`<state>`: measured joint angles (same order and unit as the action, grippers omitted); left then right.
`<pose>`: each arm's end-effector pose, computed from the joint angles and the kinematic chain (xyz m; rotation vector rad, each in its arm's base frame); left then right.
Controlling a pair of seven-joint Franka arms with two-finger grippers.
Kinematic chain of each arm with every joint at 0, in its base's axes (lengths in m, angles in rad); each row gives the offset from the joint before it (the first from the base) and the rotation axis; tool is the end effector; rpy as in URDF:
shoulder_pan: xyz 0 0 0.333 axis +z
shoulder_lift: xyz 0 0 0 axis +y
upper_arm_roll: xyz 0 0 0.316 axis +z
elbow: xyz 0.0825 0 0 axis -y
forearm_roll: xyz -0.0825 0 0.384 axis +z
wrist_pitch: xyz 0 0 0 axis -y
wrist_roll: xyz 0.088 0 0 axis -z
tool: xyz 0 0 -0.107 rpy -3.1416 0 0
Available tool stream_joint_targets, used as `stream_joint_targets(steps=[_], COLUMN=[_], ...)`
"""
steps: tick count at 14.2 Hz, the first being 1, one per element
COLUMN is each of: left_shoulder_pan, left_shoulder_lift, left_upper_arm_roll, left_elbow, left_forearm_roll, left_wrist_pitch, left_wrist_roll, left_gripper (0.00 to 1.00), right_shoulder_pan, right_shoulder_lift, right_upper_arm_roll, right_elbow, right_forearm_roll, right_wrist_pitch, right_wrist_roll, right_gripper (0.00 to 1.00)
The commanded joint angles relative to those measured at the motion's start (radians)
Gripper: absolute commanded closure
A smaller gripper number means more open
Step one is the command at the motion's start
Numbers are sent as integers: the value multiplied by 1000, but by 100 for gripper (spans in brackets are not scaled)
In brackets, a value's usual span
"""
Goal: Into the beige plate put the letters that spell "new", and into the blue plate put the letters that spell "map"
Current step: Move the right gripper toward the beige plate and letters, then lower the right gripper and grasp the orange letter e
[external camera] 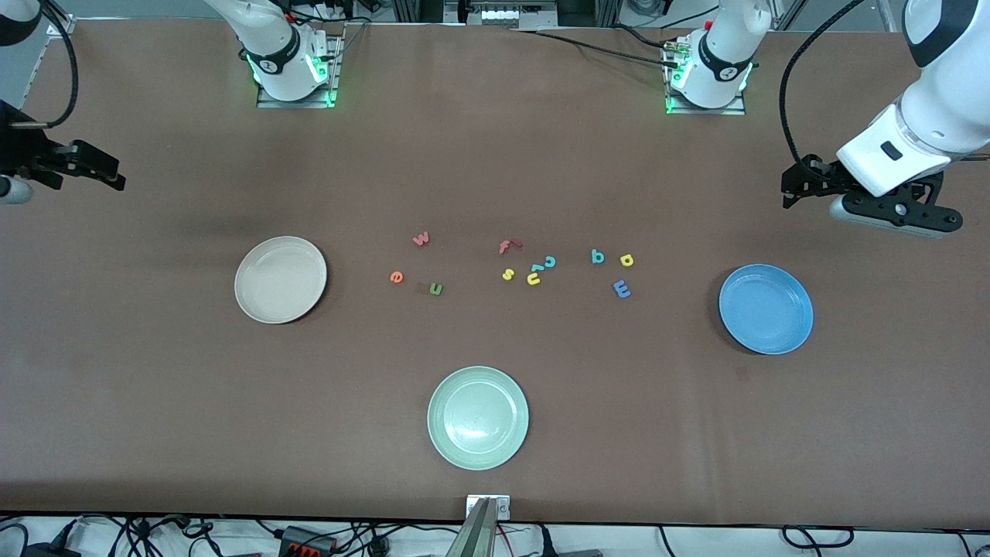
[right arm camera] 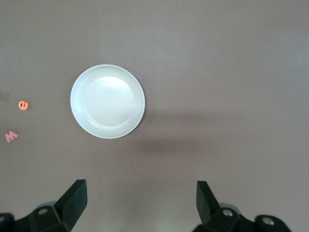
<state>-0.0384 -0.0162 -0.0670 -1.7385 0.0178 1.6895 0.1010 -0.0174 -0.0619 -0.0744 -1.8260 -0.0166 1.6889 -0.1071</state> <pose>0.5510 -0.0568 0.5641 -3.1054 0.3253 0.0512 0.5328 -0.0516 0.5473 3.1349 0.0285 -0.1194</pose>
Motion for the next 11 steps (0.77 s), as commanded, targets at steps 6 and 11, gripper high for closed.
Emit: stream_joint_targets(steps=[6,11], left_shoulder_pan=[-3,-3], left_shoulder_lift=[7,7], left_upper_arm_roll=[1,1], left_elbow=[27,27], left_forearm_roll=[-22,-22], left_wrist_pitch=[-24,-27], left_wrist_roll=[8,8], left_gripper=[0,0], right_shoulder_pan=[195,338], right_shoulder_lift=[289,427], right_upper_arm_roll=[4,4], right_elbow=[-6,-4], right_forearm_roll=[119,119], right_wrist_pitch=[155,329], right_wrist_roll=[1,87], right_gripper=[0,0])
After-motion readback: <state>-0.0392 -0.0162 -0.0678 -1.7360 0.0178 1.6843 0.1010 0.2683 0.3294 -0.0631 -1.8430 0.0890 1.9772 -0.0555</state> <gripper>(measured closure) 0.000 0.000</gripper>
